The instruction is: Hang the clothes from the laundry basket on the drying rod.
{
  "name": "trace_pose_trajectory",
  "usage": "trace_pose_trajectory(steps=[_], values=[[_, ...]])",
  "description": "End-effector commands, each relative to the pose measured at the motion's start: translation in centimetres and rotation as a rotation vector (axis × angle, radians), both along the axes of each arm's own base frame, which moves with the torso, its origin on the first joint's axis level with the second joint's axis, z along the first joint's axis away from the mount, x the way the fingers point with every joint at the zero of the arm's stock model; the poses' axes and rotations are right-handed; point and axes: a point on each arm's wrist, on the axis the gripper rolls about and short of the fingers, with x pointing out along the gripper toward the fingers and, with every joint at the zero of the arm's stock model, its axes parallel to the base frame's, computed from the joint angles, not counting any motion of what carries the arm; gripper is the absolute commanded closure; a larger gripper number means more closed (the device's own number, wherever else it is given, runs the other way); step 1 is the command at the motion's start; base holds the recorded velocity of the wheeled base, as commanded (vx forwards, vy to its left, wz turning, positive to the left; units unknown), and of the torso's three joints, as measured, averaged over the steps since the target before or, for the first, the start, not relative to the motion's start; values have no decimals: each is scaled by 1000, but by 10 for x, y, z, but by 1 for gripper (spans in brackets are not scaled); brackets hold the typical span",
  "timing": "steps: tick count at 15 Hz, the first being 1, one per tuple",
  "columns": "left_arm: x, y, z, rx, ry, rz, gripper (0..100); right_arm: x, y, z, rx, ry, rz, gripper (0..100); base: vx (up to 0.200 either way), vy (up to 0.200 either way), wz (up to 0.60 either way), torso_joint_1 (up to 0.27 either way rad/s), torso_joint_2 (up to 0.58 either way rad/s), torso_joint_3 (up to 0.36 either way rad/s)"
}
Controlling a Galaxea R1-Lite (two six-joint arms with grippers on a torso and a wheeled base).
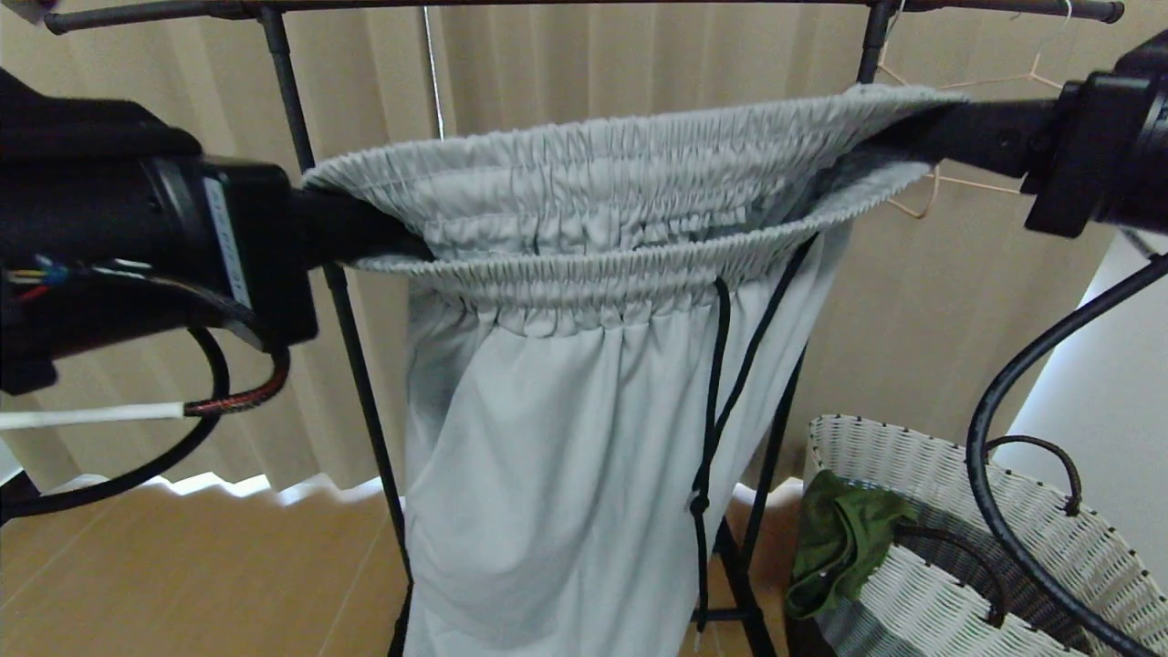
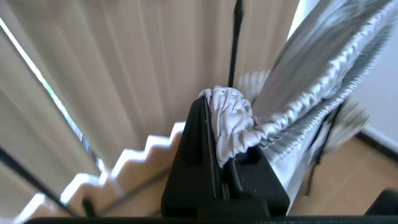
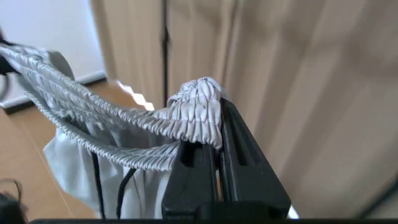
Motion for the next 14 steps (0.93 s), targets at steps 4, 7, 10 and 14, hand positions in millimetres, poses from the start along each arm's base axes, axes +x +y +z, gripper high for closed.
trace_pose_trajectory(steps=[4,7,10,14], values=[[45,-6,-14,105,23,104,100,0,-10,-41,-78,110,-134,100,0,0,0,0,0,0],[55,-5,-19,128,31,126,100,3,-14,-47,-86,129,-165,100,0,0,0,0,0,0],[61,-9,-19,128,-12,121,100,7,-12,-42,-49,77,-168,100,0,0,0,0,0,0],[63,-11,-19,119,-19,124,100,22,-18,-42,-30,45,-222,100,0,0,0,0,0,0]])
